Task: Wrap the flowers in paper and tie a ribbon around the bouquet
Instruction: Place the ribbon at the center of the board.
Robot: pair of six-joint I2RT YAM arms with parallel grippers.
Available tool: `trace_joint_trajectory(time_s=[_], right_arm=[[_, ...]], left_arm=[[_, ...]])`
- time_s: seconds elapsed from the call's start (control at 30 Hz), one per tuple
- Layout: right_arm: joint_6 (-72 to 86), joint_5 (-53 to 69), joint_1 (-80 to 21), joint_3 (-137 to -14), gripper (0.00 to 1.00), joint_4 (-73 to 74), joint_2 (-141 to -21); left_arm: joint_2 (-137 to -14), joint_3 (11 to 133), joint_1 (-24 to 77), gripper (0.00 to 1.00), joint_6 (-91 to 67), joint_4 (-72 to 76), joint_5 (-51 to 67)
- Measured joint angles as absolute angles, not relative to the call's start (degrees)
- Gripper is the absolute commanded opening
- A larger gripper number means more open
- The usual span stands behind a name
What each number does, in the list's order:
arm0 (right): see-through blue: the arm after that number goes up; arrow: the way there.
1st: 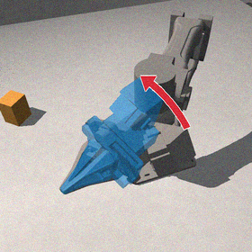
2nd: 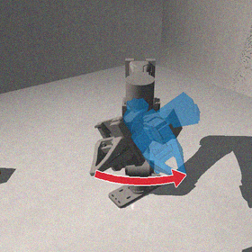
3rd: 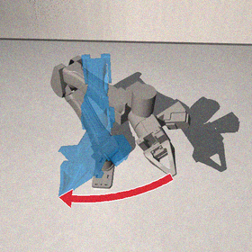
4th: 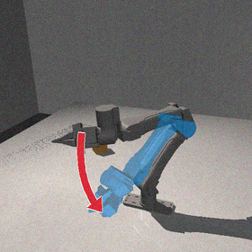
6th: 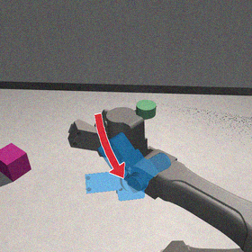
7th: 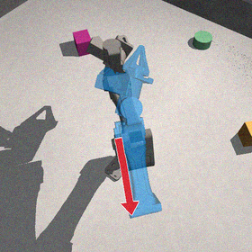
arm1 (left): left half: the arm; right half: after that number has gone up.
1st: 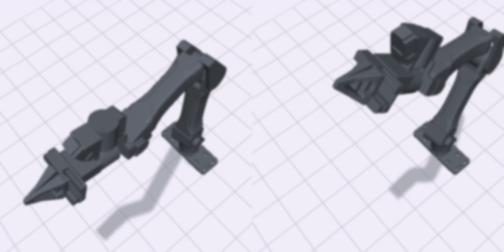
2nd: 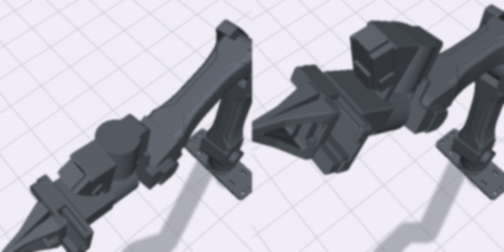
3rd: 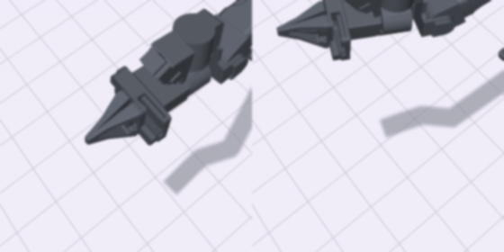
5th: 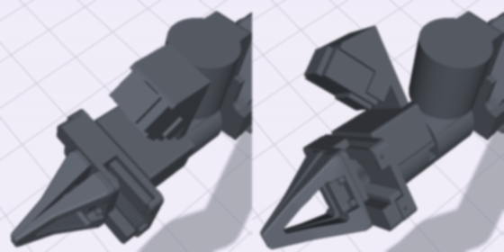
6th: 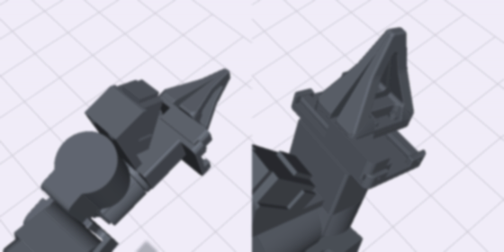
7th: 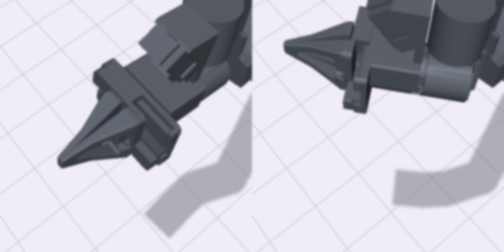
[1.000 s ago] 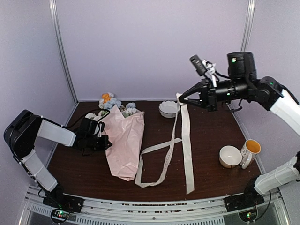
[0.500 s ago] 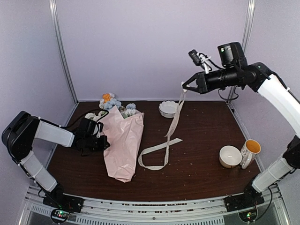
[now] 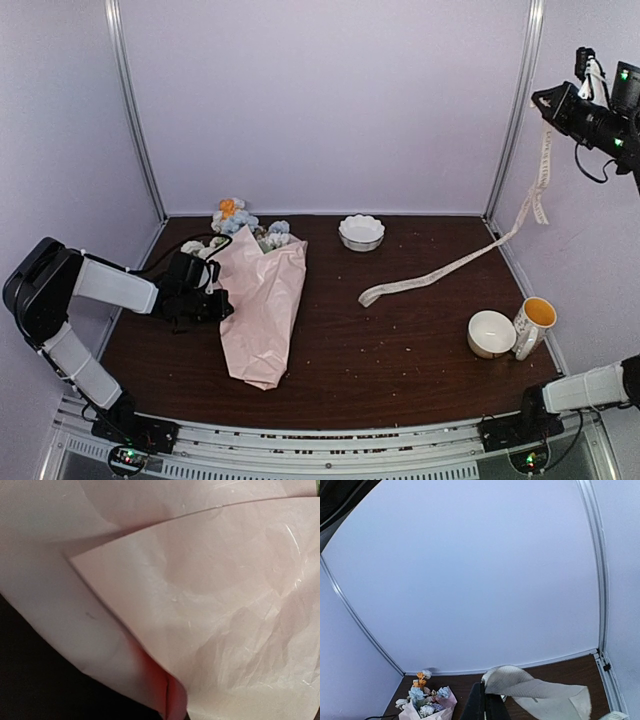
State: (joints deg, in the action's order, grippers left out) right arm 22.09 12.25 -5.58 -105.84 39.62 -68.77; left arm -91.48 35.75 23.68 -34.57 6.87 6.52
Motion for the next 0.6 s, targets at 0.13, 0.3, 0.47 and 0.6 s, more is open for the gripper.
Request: trace_joint_trajectory(time_s=[0.13, 0.3, 0.47, 0.6], right_arm=[[19.22, 9.41, -19.16, -105.95, 0.0, 38.76, -71.99], [14.57, 12.62, -35.75, -107.61, 0.0, 39.38, -88.31], [12.27, 19.33, -49.58, -103.31, 0.0, 40.29, -107.7], [9.47, 24.1, -59.42, -100.95, 0.63, 44.05, -115.61]], left_arm=[[-91.44, 35.75, 23.68, 0.0, -34.5, 6.76, 6.48], [-90.98, 35.77, 23.68, 0.0, -34.41, 6.02, 6.15], [-90.63, 35.75, 23.68, 0.0, -34.37, 5.43, 5.89], [-90.63, 35.77, 23.68, 0.0, -34.2, 5.41, 5.78]])
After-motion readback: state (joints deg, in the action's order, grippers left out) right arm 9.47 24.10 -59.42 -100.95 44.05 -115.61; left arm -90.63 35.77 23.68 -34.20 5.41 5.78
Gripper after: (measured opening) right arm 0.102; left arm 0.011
